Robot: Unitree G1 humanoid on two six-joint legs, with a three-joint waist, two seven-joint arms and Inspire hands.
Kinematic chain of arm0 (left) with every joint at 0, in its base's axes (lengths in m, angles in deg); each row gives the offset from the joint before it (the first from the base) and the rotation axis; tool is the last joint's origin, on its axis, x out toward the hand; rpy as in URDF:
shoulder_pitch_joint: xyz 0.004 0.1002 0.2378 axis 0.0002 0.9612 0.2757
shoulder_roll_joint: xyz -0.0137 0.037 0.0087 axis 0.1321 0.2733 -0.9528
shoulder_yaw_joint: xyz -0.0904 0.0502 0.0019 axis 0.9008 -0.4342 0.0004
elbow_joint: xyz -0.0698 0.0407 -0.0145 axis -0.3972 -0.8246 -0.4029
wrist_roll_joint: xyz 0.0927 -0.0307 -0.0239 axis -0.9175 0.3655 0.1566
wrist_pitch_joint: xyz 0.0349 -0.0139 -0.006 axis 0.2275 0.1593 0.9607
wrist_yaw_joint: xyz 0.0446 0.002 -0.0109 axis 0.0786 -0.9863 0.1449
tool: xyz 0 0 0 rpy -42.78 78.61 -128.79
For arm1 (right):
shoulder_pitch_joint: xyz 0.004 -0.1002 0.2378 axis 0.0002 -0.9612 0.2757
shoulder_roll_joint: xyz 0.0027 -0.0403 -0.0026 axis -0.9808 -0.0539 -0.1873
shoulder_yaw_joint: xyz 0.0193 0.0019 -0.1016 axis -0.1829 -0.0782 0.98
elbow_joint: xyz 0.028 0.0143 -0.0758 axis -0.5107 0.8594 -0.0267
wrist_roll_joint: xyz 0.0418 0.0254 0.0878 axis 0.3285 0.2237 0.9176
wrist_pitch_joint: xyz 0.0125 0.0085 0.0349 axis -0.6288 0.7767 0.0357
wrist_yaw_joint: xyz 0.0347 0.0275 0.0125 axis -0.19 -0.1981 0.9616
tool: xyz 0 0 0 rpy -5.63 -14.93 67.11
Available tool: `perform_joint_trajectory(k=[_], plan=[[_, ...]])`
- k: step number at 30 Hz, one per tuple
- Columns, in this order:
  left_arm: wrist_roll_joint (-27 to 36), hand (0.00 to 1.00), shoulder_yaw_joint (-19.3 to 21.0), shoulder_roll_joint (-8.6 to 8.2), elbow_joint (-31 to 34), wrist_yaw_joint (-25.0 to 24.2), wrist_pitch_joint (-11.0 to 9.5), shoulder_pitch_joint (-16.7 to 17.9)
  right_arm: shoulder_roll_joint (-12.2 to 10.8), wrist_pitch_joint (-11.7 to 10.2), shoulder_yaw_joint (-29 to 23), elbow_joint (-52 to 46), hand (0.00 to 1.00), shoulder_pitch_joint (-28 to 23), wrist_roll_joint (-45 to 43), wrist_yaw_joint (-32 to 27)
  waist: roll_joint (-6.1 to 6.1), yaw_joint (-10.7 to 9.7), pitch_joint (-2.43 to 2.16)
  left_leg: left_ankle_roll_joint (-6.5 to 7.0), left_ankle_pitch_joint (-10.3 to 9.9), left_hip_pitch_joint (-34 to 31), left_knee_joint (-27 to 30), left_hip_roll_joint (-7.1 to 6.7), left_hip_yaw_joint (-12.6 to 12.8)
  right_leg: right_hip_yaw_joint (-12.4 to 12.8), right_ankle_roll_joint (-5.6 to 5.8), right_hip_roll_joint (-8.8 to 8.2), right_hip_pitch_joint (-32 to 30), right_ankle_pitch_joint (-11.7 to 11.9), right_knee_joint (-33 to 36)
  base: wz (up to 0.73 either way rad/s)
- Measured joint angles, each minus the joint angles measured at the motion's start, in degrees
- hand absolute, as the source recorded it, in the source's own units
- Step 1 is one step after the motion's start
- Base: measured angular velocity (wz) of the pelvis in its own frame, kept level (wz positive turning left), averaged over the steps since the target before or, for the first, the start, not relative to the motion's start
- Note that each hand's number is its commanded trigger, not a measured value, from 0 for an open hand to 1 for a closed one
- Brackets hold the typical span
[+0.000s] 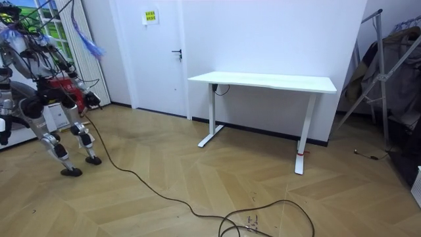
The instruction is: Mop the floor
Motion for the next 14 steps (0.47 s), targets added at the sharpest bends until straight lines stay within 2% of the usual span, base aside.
perform_joint_trajectory(k=[3, 4, 7, 10, 14], plan=[[-4.3, 0.0, 0.1, -0.15, 0.7, -0.3, 0.0, 2.2, -0.5, 0.1, -1.3, -0.5, 1.0, -2.6, -3.4, 0.7, -0.99, -0.8, 0.1, -0.81, 0.6, 5.5, -3.8, 0.05, -0.3, -0.6, -0.41, 0.42, 5.7, 0.3, -4.0, 0.03], [-5.6, 0.0, 0.2, -0.18, 0.7, -0.3, 0.1, 2.5, -0.6, 0.2, -1.5, -0.6, 1.0, -2.9, -3.9, 0.8, -0.72, -1.2, -0.16, -0.94, 0.7, 6.3, -4.4, 0.04, -0.4, -0.7, -0.47, 0.47, 6.5, 0.3, -4.5, 0.0], [-9.1, 0.0, 0.2, -0.33, 1.4, -0.8, 0.4, 3.2, -0.9, 1.1, -2.4, -1.7, 1.0, -3.7, -5.7, 1.1, -1.09, -1.5, -0.19, -1.29, 0.9, 9.0, -5.7, 0.13, -0.5, -0.6, -0.65, 0.89, 8.6, 0.4, -5.7, -0.06], [-11.3, 0.0, 0.5, -0.57, 1.4, -1.1, 0.5, 3.2, -1.7, 1.2, -3.5, -1.9, 1.0, -4.1, -7.3, 1.2, -0.63, -1.8, -0.14, -1.45, 0.8, 11.3, -6.8, 0.3, -0.5, -0.8, -0.82, 1.23, 10.9, 0.5, -6.7, -0.12], [-13.9, 0.0, 3.7, -1.67, 1.3, -1.9, 1.7, 3.4, -2.6, 1.4, -4.7, -2.5, 1.0, -5.3, -7.6, 2.4, -0.38, -2.4, -0.17, -1.62, 0.8, 14.8, -8.5, 0.34, -0.5, -1.5, -0.88, 1.31, 14.2, 0.6, -7.9, -0.02]])
